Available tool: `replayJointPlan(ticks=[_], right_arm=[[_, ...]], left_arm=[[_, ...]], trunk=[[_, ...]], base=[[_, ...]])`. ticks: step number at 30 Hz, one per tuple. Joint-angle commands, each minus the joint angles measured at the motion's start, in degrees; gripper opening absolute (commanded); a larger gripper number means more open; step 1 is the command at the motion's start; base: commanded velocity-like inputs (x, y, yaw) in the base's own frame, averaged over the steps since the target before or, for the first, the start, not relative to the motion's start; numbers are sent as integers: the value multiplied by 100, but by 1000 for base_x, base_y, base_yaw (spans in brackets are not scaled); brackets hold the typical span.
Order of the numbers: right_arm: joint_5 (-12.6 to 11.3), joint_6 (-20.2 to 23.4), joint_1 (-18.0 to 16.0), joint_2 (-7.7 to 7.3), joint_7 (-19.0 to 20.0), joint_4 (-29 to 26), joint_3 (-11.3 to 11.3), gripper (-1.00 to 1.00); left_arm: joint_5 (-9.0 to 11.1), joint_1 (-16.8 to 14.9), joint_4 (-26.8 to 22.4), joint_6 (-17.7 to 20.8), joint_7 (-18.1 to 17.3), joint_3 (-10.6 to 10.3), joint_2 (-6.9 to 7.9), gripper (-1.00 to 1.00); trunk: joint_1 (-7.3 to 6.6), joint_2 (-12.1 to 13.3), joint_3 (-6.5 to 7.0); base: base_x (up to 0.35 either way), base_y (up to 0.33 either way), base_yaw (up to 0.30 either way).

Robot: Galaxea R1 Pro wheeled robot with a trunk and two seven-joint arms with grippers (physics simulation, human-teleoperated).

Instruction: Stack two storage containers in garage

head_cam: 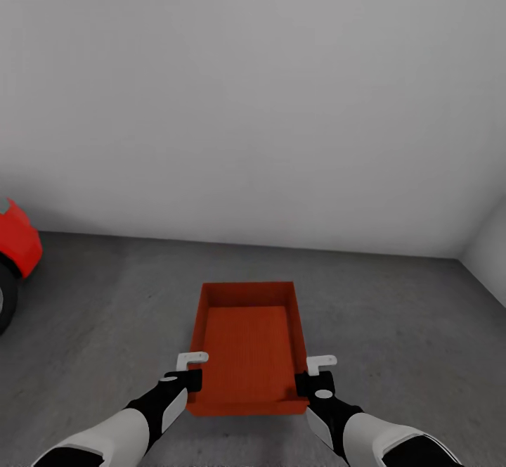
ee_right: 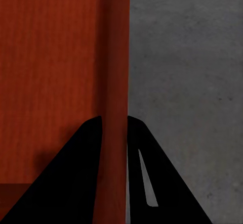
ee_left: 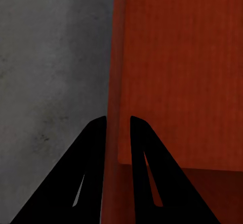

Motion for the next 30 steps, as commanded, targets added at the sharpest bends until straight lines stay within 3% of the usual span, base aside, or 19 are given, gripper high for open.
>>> replayJointPlan(ticks=[1,14,30], right_arm=[[-18,-1,1,3,16,10,-252,-100],[-18,-5,1,3,16,10,-249,-100],[-19,-5,1,3,16,10,-255,-100]], left_arm=[[-46,-6,-35,-33,66,332,505,-100],[-46,-6,-35,-27,66,332,500,-100],[-46,-4,-27,-25,66,332,505,-100]], trunk=[[0,-4,-8],[0,-4,-13],[0,-4,-13]], base=[[0,0,0],[19,0,0],[290,0,0]])
